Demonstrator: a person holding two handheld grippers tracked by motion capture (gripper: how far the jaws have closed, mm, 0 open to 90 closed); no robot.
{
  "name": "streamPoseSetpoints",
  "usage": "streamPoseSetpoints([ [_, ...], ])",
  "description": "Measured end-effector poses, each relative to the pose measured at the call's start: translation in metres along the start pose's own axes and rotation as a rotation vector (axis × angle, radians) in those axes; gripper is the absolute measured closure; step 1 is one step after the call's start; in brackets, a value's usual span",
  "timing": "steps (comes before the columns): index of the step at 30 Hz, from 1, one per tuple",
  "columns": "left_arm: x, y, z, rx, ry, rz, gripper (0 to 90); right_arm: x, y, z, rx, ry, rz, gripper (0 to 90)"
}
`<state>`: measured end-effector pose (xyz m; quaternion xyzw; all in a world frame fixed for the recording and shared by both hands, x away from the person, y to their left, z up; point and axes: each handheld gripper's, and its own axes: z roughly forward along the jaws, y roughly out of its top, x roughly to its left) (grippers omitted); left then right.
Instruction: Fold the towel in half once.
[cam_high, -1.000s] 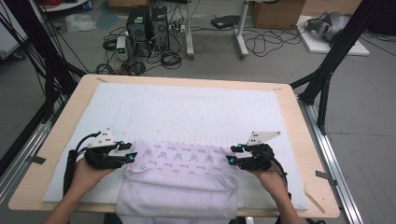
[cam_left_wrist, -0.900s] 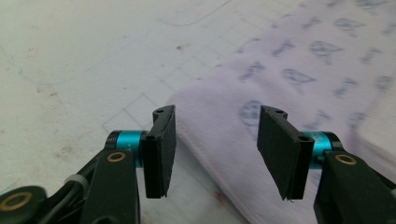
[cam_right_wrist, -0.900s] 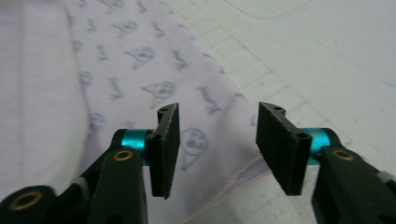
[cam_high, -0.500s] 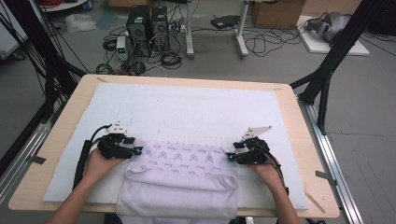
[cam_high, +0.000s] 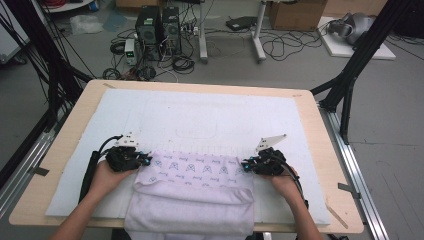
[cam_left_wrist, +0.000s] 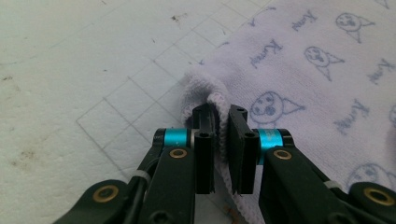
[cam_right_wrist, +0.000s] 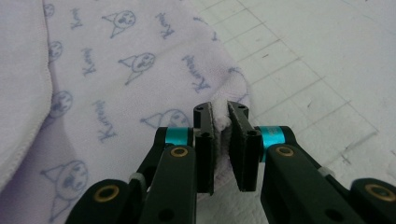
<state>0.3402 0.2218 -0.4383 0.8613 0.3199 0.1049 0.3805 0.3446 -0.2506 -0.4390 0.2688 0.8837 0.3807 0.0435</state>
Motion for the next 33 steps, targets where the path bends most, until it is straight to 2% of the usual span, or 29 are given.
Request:
streamPoseSetpoints([
  [3, -0.001, 0.002, -0.001, 0.007, 0.009, 0.018, 84.4, -0.003, 0.004, -0.003, 0.009, -0.002, -0.008, 82.7],
  [6, 0.000, 0.007, -0.002, 0.004, 0.037, 0.025, 85.1, -0.008, 0.009, -0.007, 0.008, -0.007, -0.015, 84.1],
  [11, 0.013, 0.027, -0.005, -0.061, 0.096, -0.011, 85.7, -0.022, 0.027, -0.016, -0.007, -0.049, -0.017, 84.4],
  [13, 0.021, 0.041, -0.006, -0.078, 0.121, -0.023, 85.7, -0.031, 0.038, -0.019, -0.008, -0.086, -0.025, 84.5],
  [15, 0.031, 0.056, -0.005, -0.089, 0.135, -0.036, 85.7, -0.042, 0.048, -0.021, -0.021, -0.111, -0.014, 84.6],
  [17, 0.041, 0.074, -0.003, -0.071, 0.164, -0.021, 85.7, -0.055, 0.058, -0.023, -0.034, -0.140, -0.004, 84.7],
  [21, 0.058, 0.112, -0.006, -0.071, 0.215, -0.018, 85.7, -0.074, 0.085, -0.031, -0.067, -0.212, 0.017, 84.7],
  [25, 0.071, 0.140, -0.016, -0.121, 0.251, -0.038, 85.7, -0.087, 0.115, -0.045, -0.093, -0.261, 0.014, 84.7],
  [27, 0.077, 0.141, -0.014, -0.118, 0.256, -0.054, 84.6, -0.092, 0.123, -0.048, -0.128, -0.268, 0.015, 81.9],
  [28, 0.080, 0.138, -0.011, -0.090, 0.259, -0.069, 79.4, -0.094, 0.123, -0.047, -0.143, -0.263, 0.023, 73.1],
  [29, 0.084, 0.134, -0.008, -0.052, 0.253, -0.096, 68.3, -0.096, 0.122, -0.044, -0.148, -0.265, 0.054, 67.3],
  [30, 0.087, 0.128, -0.006, -0.039, 0.241, -0.119, 64.4, -0.099, 0.118, -0.040, -0.145, -0.246, 0.085, 65.0],
  [31, 0.089, 0.121, -0.006, -0.043, 0.241, -0.132, 62.7, -0.099, 0.113, -0.037, -0.146, -0.232, 0.095, 61.4],
  [33, 0.091, 0.108, -0.006, -0.046, 0.221, -0.155, 58.4, -0.099, 0.106, -0.029, -0.088, -0.196, 0.130, 54.5],
])
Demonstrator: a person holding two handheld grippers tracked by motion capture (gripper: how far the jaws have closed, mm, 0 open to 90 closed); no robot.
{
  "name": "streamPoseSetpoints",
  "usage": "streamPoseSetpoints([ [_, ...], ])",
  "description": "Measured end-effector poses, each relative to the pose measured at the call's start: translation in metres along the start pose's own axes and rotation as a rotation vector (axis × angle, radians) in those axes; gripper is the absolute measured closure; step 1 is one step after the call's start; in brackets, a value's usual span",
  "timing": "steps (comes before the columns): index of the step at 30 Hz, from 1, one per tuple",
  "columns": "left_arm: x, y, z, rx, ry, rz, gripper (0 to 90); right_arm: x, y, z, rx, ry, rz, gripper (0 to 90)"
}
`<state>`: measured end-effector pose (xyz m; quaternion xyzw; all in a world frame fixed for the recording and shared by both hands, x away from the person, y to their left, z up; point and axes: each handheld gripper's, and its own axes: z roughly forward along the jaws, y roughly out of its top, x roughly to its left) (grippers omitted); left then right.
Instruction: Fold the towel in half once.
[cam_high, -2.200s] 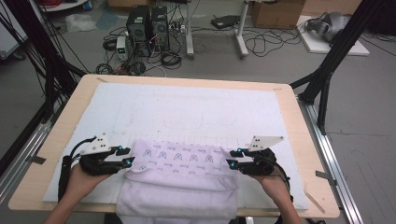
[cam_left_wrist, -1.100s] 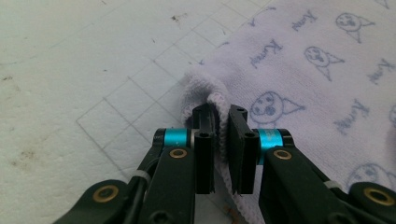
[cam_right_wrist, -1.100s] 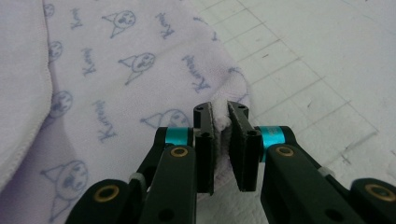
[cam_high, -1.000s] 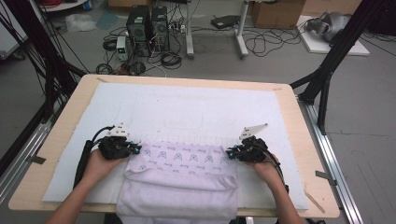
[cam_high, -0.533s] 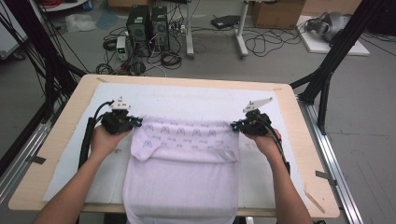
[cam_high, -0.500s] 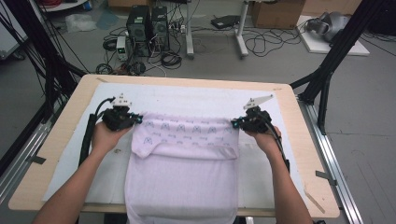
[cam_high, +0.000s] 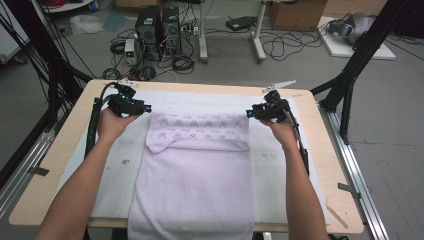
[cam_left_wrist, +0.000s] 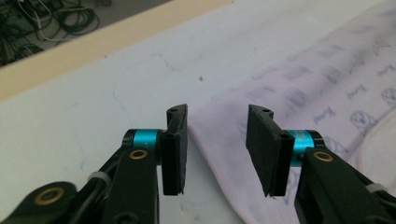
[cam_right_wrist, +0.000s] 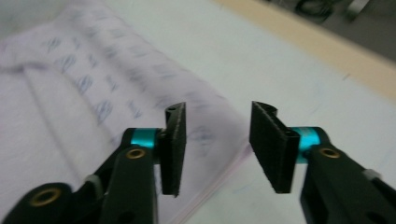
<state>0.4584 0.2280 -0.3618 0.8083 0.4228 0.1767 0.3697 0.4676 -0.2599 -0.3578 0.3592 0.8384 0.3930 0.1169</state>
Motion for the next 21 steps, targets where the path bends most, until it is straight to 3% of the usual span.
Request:
streamPoseSetpoints([
  [1, 0.001, -0.006, -0.001, 0.002, -0.013, 0.000, 57.7, 0.002, -0.004, 0.003, 0.019, 0.015, 0.000, 54.1],
  [3, -0.001, -0.019, -0.002, -0.013, -0.037, -0.005, 55.1, 0.013, -0.015, 0.004, 0.004, -0.008, -0.044, 54.3],
  [6, -0.007, -0.037, -0.001, 0.000, -0.056, 0.013, 54.4, 0.022, -0.028, 0.005, -0.006, 0.044, -0.032, 52.2],
  [8, -0.012, -0.045, -0.002, 0.007, -0.077, 0.031, 53.1, 0.029, -0.035, 0.006, 0.006, 0.049, -0.046, 51.2],
  [10, -0.018, -0.052, -0.005, -0.004, -0.107, 0.044, 52.4, 0.035, -0.042, 0.006, 0.008, 0.073, -0.033, 51.0],
  [13, -0.030, -0.061, -0.010, -0.029, -0.145, 0.083, 50.5, 0.044, -0.050, 0.009, 0.042, 0.081, -0.061, 49.0],
  [21, -0.045, -0.082, -0.010, -0.007, -0.238, 0.112, 45.8, 0.054, -0.069, 0.011, 0.042, 0.113, -0.045, 46.8],
])
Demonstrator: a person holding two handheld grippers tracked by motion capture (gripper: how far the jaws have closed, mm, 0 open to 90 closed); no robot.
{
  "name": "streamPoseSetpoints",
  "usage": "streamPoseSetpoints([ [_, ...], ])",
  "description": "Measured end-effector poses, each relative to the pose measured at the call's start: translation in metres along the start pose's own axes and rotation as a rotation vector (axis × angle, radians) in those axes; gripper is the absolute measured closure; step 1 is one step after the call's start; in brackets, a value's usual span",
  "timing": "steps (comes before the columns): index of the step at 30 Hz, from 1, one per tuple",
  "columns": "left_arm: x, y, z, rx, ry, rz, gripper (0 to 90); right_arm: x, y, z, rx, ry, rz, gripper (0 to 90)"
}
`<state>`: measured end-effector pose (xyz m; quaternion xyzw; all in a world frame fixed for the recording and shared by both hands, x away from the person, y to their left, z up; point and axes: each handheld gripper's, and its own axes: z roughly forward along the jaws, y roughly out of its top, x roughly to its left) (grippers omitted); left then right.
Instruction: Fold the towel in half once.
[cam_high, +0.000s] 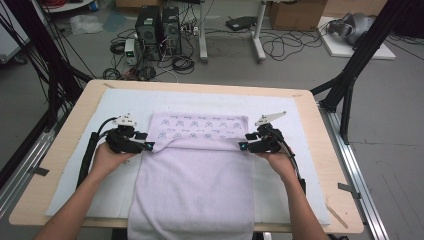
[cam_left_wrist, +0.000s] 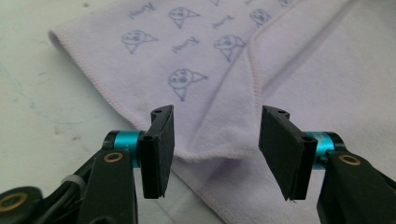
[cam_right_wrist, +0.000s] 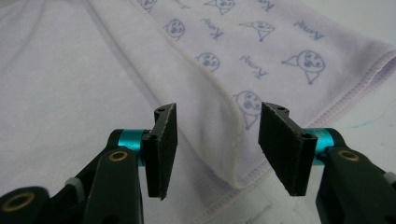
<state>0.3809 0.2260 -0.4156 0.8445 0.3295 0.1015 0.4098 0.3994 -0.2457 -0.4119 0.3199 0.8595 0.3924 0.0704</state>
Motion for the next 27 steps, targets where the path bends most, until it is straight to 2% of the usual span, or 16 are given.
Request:
streamPoseSetpoints([
  [2, -0.006, -0.002, 0.002, 0.000, -0.017, 0.016, 45.5, 0.001, -0.004, 0.001, -0.008, 0.002, -0.006, 47.3],
  [7, -0.014, -0.004, 0.014, 0.061, -0.013, 0.068, 47.5, 0.001, -0.015, 0.006, -0.008, 0.012, 0.011, 50.4],
  [9, -0.016, -0.006, 0.020, 0.092, -0.005, 0.091, 63.6, 0.002, -0.017, 0.008, -0.011, 0.011, -0.001, 56.5],
  [10, -0.016, -0.006, 0.022, 0.108, 0.004, 0.098, 68.6, 0.003, -0.018, 0.009, -0.001, 0.016, -0.002, 57.8],
  [11, -0.016, -0.007, 0.022, 0.108, 0.003, 0.101, 74.7, 0.003, -0.018, 0.010, 0.006, 0.023, 0.003, 63.4],
  [13, -0.015, -0.006, 0.019, 0.097, 0.016, 0.104, 84.7, 0.005, -0.017, 0.011, 0.013, 0.045, -0.014, 74.8],
  [16, -0.012, -0.006, 0.013, 0.082, 0.008, 0.080, 86.0, 0.007, -0.014, 0.009, 0.000, 0.051, -0.049, 82.6],
  [19, -0.007, -0.006, 0.001, 0.033, -0.030, 0.045, 86.4, 0.009, -0.012, 0.000, -0.045, 0.056, -0.047, 84.6],
  [20, -0.006, -0.006, -0.004, 0.016, -0.031, 0.035, 86.5, 0.011, -0.011, -0.004, -0.062, 0.055, -0.051, 84.9],
  [21, -0.006, -0.005, -0.010, -0.003, -0.035, 0.027, 86.5, 0.013, -0.010, -0.009, -0.077, 0.039, -0.065, 85.5],
  [24, -0.011, -0.004, -0.027, -0.034, -0.038, 0.037, 86.4, 0.017, -0.009, -0.024, -0.102, 0.033, -0.079, 86.4],
  [27, -0.022, -0.007, -0.043, -0.049, -0.040, 0.067, 86.4, 0.022, -0.012, -0.035, -0.111, 0.049, -0.080, 86.7],
])
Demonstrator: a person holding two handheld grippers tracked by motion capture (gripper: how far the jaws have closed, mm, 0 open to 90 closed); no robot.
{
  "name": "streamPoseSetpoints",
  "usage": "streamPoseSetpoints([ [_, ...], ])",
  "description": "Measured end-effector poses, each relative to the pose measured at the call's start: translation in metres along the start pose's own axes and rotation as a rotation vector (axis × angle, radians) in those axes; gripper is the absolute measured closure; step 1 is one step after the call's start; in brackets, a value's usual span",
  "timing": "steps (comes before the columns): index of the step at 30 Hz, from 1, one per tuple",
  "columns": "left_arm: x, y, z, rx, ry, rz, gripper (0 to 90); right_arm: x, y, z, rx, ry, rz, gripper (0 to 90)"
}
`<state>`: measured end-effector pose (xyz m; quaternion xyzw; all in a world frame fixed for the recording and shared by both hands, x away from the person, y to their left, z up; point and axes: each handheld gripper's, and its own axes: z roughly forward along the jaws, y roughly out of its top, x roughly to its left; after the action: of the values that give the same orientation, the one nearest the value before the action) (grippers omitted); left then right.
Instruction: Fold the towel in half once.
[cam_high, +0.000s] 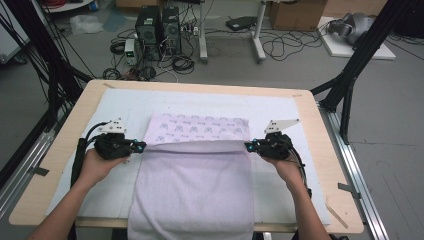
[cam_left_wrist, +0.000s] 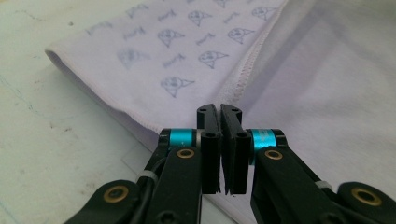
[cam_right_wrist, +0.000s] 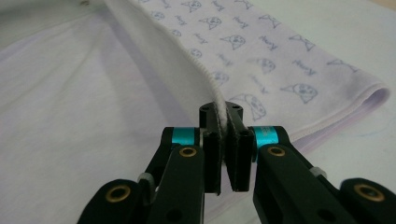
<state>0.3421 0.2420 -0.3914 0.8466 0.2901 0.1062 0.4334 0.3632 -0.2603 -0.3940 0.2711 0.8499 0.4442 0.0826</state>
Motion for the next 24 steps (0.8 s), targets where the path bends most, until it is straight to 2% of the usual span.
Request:
streamPoseSetpoints([
  [6, -0.031, -0.020, -0.023, -0.013, -0.038, 0.041, 86.4, 0.039, -0.012, -0.020, 0.006, 0.029, -0.065, 86.8],
  [8, -0.044, -0.027, -0.031, -0.014, -0.047, 0.061, 86.4, 0.051, -0.020, -0.027, -0.012, 0.047, -0.066, 86.8],
  [11, -0.062, -0.040, -0.042, -0.010, -0.064, 0.081, 86.3, 0.072, -0.035, -0.035, -0.007, 0.069, -0.078, 86.8],
  [13, -0.072, -0.047, -0.046, -0.001, -0.079, 0.087, 85.9, 0.084, -0.045, -0.038, 0.000, 0.102, -0.080, 86.4],
  [14, -0.076, -0.051, -0.048, 0.005, -0.087, 0.097, 85.2, 0.090, -0.049, -0.040, 0.001, 0.111, -0.085, 83.9],
  [15, -0.079, -0.054, -0.049, 0.006, -0.087, 0.101, 82.5, 0.094, -0.053, -0.042, -0.006, 0.127, -0.092, 77.8],
  [17, -0.081, -0.056, -0.049, 0.010, -0.083, 0.106, 70.3, 0.098, -0.055, -0.046, -0.031, 0.148, -0.080, 69.4],
  [19, -0.079, -0.055, -0.047, 0.016, -0.076, 0.099, 64.2, 0.096, -0.053, -0.047, -0.047, 0.153, -0.076, 64.4],
  [21, -0.075, -0.054, -0.041, 0.016, -0.078, 0.087, 60.5, 0.091, -0.051, -0.042, -0.041, 0.160, -0.057, 61.7],
  [24, -0.071, -0.054, -0.029, 0.030, -0.091, 0.079, 59.3, 0.088, -0.050, -0.025, 0.006, 0.165, -0.060, 59.5],
])
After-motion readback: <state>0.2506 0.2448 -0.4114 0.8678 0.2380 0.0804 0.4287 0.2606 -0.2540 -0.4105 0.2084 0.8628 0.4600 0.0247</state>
